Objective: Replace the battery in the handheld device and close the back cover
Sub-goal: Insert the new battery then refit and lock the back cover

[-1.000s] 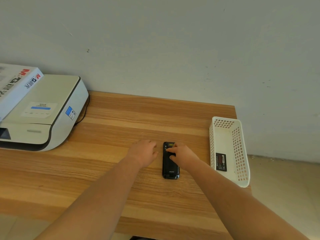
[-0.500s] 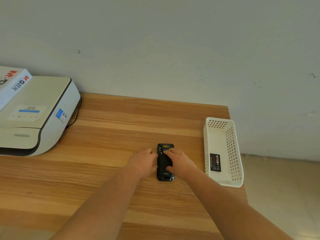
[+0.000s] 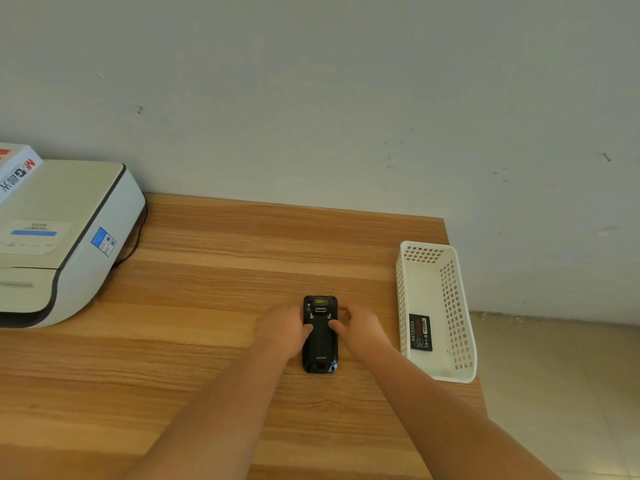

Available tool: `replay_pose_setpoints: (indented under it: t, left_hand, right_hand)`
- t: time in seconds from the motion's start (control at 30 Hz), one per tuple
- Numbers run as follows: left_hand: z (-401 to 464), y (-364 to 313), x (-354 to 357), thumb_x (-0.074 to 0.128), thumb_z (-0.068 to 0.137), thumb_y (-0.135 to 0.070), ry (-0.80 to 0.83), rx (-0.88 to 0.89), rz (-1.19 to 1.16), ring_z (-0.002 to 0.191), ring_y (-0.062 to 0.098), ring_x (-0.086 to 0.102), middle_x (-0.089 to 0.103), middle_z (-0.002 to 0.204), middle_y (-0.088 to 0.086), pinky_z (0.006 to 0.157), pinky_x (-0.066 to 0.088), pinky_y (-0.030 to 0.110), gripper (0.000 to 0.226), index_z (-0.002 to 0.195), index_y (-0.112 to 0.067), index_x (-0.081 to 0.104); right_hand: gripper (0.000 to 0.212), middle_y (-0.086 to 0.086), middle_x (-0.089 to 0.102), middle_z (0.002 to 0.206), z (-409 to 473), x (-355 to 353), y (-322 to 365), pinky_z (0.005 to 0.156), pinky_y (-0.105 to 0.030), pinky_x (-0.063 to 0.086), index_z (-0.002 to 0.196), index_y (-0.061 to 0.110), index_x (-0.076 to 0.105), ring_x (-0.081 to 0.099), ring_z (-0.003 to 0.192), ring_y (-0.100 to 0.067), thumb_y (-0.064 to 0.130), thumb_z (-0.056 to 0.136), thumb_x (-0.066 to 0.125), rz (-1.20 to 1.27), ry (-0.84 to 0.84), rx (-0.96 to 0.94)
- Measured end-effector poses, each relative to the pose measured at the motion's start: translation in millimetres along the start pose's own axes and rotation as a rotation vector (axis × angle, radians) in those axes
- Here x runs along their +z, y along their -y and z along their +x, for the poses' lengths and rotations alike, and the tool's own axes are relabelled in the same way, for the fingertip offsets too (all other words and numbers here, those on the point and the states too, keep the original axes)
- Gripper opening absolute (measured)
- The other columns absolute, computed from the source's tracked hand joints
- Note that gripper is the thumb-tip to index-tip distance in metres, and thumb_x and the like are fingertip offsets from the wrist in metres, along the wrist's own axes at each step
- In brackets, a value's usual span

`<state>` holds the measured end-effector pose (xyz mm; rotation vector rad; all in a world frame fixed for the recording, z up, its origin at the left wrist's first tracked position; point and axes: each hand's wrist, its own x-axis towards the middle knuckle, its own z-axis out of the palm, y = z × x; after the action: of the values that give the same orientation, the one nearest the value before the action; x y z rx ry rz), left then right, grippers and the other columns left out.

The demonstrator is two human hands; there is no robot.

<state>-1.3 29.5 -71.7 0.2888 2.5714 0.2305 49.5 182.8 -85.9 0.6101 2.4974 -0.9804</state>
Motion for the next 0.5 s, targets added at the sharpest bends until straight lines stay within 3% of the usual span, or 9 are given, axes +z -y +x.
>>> replay_pose_setpoints:
  t: [0.07, 0.2, 0.37, 0.5]
  left_hand:
    - [8, -2, 3, 0.055, 0.094, -0.045, 0.065, -0.1, -0.148, 0.1, 0.019, 0.061, 0.065, 0.111, 0.001, 0.081, 0.05, 0.033, 0.036, 0.119, -0.019, 0.058]
    - [18, -9, 10, 0.056, 0.094, -0.042, 0.126, -0.155, -0.321, 0.093, 0.02, 0.062, 0.067, 0.103, 0.004, 0.077, 0.049, 0.032, 0.035, 0.115, -0.015, 0.061]
    - [23, -9, 9, 0.061, 0.093, -0.034, 0.114, -0.195, -0.381, 0.1, 0.022, 0.062, 0.066, 0.109, 0.006, 0.081, 0.047, 0.032, 0.03, 0.115, -0.013, 0.058]
    - [26, -8, 10, 0.065, 0.092, -0.027, 0.102, -0.189, -0.437, 0.102, 0.023, 0.061, 0.066, 0.109, 0.006, 0.078, 0.044, 0.031, 0.026, 0.113, -0.014, 0.059]
  right_hand:
    - [0.051, -0.004, 0.06, 0.128, 5, 1, 4, 0.076, -0.025, 0.047, 0.138, 0.021, 0.047, 0.057, 0.097, -0.012, 0.036, 0.092, 0.063, 0.108, 0.029, 0.1]
    - [0.042, 0.0, 0.064, 0.105, 14, 8, 7, 0.066, -0.022, 0.047, 0.128, 0.02, 0.055, 0.06, 0.085, -0.012, 0.036, 0.09, 0.065, 0.206, 0.054, 0.191]
    - [0.028, 0.004, 0.063, 0.085, 21, 10, 7, 0.073, -0.03, 0.058, 0.111, 0.022, 0.058, 0.067, 0.077, -0.013, 0.032, 0.087, 0.07, 0.27, 0.055, 0.277]
    - [0.025, 0.0, 0.066, 0.094, 28, 16, 7, 0.079, -0.037, 0.06, 0.103, 0.022, 0.056, 0.068, 0.084, -0.018, 0.027, 0.084, 0.073, 0.281, 0.047, 0.307]
